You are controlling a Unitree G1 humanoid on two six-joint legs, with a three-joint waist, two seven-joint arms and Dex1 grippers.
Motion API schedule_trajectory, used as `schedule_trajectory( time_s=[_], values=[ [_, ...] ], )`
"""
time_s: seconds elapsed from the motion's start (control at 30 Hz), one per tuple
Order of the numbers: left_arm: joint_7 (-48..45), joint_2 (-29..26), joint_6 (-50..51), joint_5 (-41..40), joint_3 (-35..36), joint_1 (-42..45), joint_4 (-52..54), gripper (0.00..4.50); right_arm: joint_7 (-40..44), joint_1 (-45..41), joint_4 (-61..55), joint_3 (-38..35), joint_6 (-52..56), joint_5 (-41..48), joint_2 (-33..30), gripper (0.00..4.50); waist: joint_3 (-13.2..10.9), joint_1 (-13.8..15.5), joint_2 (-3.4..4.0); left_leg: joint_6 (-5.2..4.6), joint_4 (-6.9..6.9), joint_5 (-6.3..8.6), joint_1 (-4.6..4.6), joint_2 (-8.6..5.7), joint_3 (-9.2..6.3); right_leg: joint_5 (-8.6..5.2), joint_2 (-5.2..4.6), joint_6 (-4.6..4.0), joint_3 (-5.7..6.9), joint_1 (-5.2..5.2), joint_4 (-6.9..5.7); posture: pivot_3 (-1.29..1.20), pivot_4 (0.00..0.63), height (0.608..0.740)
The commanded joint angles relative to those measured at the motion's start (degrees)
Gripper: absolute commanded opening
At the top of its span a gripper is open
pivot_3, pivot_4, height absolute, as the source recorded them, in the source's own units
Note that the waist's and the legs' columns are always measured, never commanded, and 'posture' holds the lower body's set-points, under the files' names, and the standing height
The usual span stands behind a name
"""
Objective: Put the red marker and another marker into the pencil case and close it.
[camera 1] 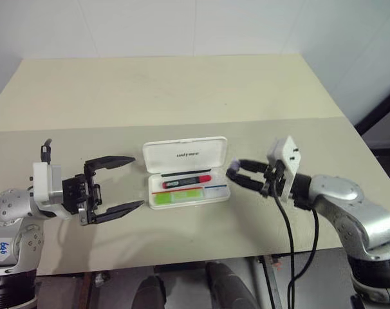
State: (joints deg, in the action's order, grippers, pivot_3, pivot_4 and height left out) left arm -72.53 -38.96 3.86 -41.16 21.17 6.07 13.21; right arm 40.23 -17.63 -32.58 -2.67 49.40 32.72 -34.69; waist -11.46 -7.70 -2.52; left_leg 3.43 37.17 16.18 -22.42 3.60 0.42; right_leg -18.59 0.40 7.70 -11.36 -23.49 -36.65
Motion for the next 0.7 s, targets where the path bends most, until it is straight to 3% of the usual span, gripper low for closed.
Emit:
schedule_trajectory(
  time_s=[0.03, 0.2, 0.47, 0.7],
  values=[
    [-2.0, 0.2, -0.6, -2.5, 0.9, -0.1, -0.5, 4.5, -5.5, -0.4, -6.9, -0.3, 9.5, 4.5, 0.0, 1.64, 0.0, 0.0, -0.01, 0.0, 0.02, 0.0, 0.0, -0.01, 0.01, 0.0, 0.0, -0.01, -0.03, 0.0, 0.01, 0.0, 0.15, 0.74],
    [-5.3, 0.0, -0.9, -4.4, 2.4, 0.7, -3.7, 4.5, -11.6, -4.7, -9.5, 0.4, 22.4, 7.8, 0.7, 1.64, 0.0, -0.2, -0.02, 0.0, -0.04, -0.01, 0.0, 0.01, 0.06, 0.01, 0.02, -0.02, -0.05, -0.05, 0.05, 0.0, 0.15, 0.74],
    [-10.0, -1.6, -0.5, -5.8, 3.7, 1.9, -8.0, 4.5, -21.7, -14.0, -8.2, 2.4, 38.3, 7.0, 10.3, 1.64, 0.0, -0.1, -0.02, 0.01, -0.22, 0.01, -0.13, 0.08, -0.03, -0.07, 0.06, -0.12, 0.08, -0.27, -0.02, 0.0, 0.15, 0.74],
    [-9.8, -1.7, -0.7, -5.3, 4.6, 0.5, -6.8, 4.5, -25.8, -16.5, -8.5, 2.7, 43.1, 5.8, 15.1, 1.64, 0.0, 0.1, -0.01, 0.1, -0.1, -0.03, -0.91, 0.09, -0.07, -0.09, -0.02, -0.14, 0.18, -1.08, -0.33, 0.0, 0.15, 0.74]
  ],
)
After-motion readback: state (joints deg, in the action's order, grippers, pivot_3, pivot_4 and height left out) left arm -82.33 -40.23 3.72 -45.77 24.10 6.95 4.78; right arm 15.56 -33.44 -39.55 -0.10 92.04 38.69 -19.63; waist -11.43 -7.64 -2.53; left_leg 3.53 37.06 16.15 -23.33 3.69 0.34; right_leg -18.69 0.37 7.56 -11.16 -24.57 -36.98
